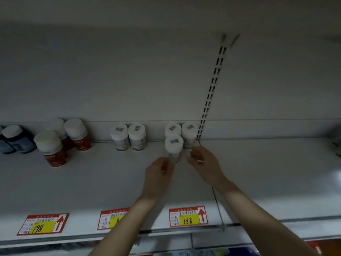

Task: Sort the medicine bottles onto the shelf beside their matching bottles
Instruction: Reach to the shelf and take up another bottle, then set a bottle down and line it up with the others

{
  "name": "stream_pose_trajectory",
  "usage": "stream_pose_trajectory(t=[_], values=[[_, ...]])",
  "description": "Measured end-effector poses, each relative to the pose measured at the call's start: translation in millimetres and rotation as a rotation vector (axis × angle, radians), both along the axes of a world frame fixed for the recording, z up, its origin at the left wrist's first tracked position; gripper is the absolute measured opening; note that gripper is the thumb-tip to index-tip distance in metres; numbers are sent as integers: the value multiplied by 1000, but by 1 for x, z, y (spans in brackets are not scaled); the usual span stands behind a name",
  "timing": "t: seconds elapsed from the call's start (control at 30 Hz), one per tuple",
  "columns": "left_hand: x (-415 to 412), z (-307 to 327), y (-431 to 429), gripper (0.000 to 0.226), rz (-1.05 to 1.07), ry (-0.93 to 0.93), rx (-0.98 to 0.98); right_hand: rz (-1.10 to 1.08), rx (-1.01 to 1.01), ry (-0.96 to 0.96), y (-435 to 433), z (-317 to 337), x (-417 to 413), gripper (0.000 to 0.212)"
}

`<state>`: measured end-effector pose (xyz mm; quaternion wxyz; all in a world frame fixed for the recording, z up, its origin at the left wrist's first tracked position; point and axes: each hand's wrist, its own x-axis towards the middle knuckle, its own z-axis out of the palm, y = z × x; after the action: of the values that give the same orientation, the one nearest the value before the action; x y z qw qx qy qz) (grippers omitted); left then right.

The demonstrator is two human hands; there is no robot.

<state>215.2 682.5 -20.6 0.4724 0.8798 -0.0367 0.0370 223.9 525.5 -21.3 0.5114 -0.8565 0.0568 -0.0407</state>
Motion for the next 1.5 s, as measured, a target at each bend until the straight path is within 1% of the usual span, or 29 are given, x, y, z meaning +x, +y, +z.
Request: stream_pose_trajectory(t=[0.13,0.33,0.57,0.67,0.77,0.9,1.03,1.13,1.3,1.37,1.43,1.5], values=[[-16,13,-31,26,-132,16,-6,-108,-24,-45,-21,3,-21,26],[-32,31,-102,26,-289,13,-48,-224,-21,-55,-89,24,-54,23],[-67,49,-242,31,-392,5,-83,-359,-29,-135,-220,49,-113,23],[-88,53,-306,27,-446,-47,-125,-381,-70,-160,-285,59,-141,26],[-106,54,-363,18,-524,-65,-155,-433,-6,-170,-339,66,-168,26],[-119,54,-424,31,-586,-5,-156,-501,15,-169,-398,68,-198,27],[-123,45,-472,33,-617,53,-137,-578,50,-154,-445,59,-216,28],[-119,36,-502,35,-622,81,-87,-611,49,-137,-471,48,-219,29],[-88,26,-536,38,-505,108,20,-619,63,-69,-512,36,-202,31],[-70,22,-544,35,-471,126,31,-588,55,-41,-527,34,-186,31],[-51,17,-550,26,-427,81,42,-548,17,-3,-539,31,-167,30],[-34,12,-555,23,-384,56,67,-525,25,23,-546,27,-147,28]])
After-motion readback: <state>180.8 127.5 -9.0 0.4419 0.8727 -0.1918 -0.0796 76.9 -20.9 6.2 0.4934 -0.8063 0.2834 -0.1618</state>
